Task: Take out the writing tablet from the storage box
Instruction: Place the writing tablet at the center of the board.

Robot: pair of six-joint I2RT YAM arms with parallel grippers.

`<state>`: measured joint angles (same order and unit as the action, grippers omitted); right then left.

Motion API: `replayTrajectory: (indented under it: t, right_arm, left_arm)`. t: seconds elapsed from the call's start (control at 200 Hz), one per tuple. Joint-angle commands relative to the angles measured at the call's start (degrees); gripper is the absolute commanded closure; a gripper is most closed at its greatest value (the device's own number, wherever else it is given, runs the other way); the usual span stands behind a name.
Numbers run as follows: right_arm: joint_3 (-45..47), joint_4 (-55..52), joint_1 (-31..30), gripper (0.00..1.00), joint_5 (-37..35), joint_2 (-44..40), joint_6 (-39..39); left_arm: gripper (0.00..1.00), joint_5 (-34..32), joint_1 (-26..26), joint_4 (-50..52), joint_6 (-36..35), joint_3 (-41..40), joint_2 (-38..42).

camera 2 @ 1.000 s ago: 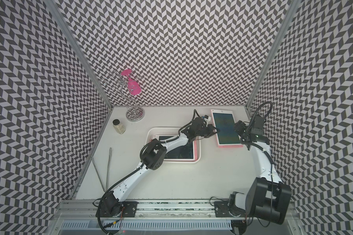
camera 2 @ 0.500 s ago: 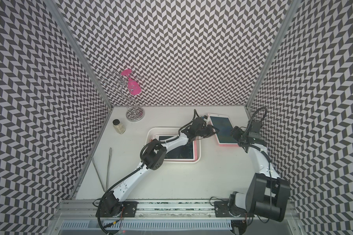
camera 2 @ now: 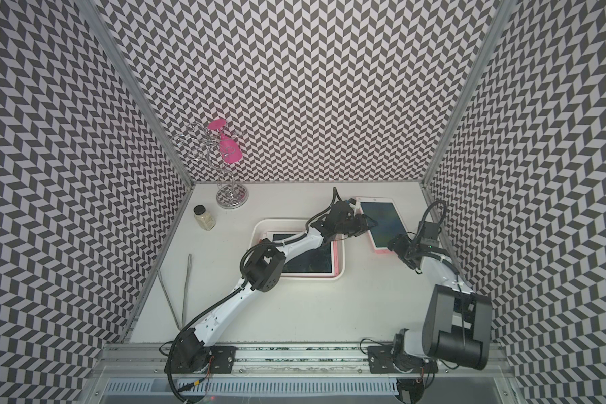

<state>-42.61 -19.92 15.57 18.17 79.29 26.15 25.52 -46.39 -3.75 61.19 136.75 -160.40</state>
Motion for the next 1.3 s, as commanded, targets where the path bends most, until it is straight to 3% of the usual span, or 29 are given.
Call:
replayTrajectory:
  t: [0.0, 0.14, 0.656, 1.126, 1.297]
  right_arm:
    - [0.8, 1.9, 0.2, 0.24, 1.6, 0.9, 0.8]
    - [1.5, 2.8, 0.2, 0.23, 5.4, 3.1, 2.3]
    - [4.2, 13.9, 0.2, 0.2, 18.7, 8.8, 13.7]
    - [3.6, 18.1, -0.5, 0.21, 22.0, 11.6, 18.6]
    - [4.7, 19.9, -1.6, 0.21, 21.6, 11.9, 20.1]
  left_arm:
    - [0.48, -1.1, 2.0, 4.3, -0.7, 0.1, -0.6]
    - [0.45, -0.8, 2.6, 4.8, -0.9, 0.1, -0.8]
    - [0.43, -10.9, 3.5, 17.1, -9.6, 2.0, 1.7]
    - [0.42, -13.1, 3.1, 20.1, -12.3, 3.3, 2.7]
    - [0.45, -14.3, 3.3, 20.0, -14.0, -0.9, 6.7]
